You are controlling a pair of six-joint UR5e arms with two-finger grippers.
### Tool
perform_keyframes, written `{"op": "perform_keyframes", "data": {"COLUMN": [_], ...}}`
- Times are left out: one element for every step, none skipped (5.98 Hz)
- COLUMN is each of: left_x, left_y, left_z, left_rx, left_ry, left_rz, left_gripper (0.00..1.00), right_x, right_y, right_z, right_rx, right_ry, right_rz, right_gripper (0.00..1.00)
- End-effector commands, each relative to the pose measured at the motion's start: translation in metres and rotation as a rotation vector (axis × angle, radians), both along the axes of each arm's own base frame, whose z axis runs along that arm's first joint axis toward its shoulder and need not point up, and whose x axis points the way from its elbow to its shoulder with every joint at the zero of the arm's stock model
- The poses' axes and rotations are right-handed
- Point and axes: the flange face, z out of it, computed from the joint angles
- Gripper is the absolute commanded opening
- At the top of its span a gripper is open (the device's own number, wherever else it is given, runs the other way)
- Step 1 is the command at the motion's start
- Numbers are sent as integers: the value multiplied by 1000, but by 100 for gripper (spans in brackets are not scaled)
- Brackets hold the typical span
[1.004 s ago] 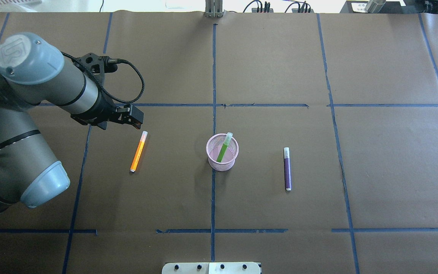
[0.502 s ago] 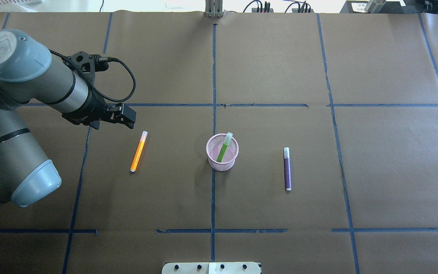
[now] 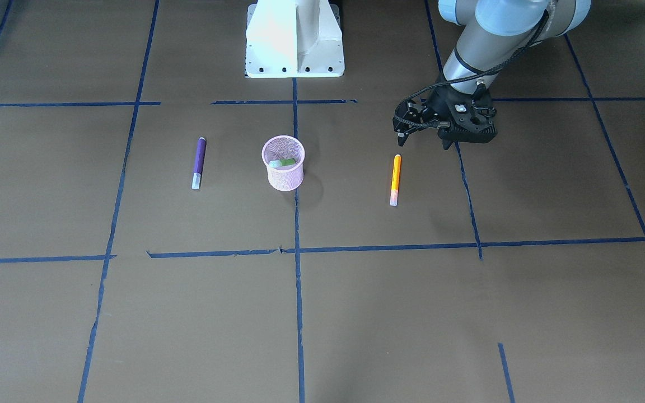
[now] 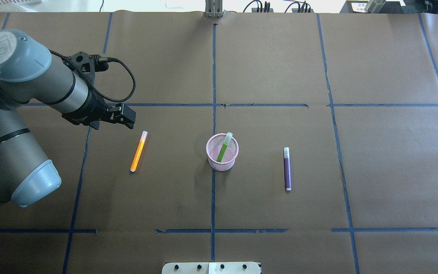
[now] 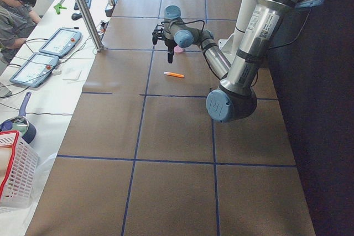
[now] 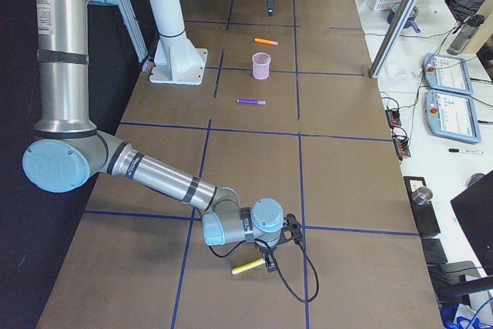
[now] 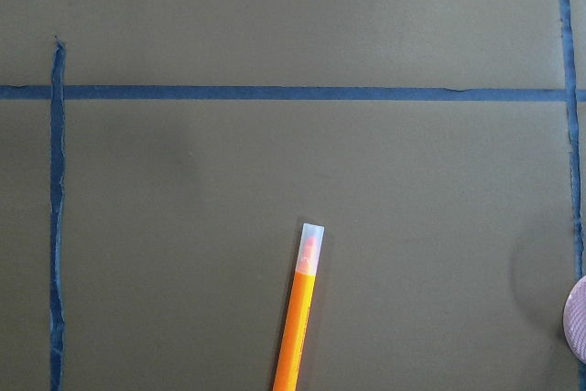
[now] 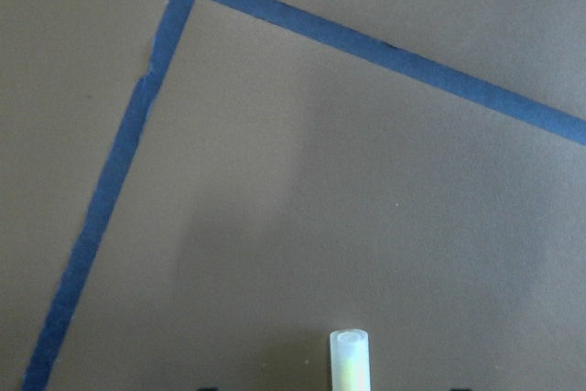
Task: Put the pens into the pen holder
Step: 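Hold the left gripper above the orange marker while the right grasps the yellow highlighter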
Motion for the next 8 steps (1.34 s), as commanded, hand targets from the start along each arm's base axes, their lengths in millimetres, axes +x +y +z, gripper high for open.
{"op": "perform_keyframes", "data": {"left_x": [1, 3, 2, 2, 2, 2, 2, 1], "left_y": [1, 1, 1, 2, 1, 1, 1, 1], "left_z": [0, 1, 1, 0, 0, 0, 0, 0], "left_rx": [0, -3, -2, -1, 0, -1, -1, -1], "left_ry": [0, -3, -2, -1, -1, -1, -1, -1], "left_rz": [3, 3, 3, 3, 2, 1, 1, -1], "left_gripper": [100, 100, 100, 100, 100, 100, 100, 100], "right_x": [-1, -2, -3, -2, -2, -2, -1, -1], "right_y": [3, 7, 13, 15, 16, 17, 17, 19], "right_z": [13, 14, 17, 18, 20, 21, 24, 25], "right_rx": [-15, -26, -38, -40, -42, -36, -38, -41], "right_ry": [7, -12, -33, -35, -33, -28, -24, -21], "right_rz": [-16, -16, -19, -21, -22, -31, -31, -32], "right_gripper": [87, 85, 83, 82, 80, 79, 78, 75]}}
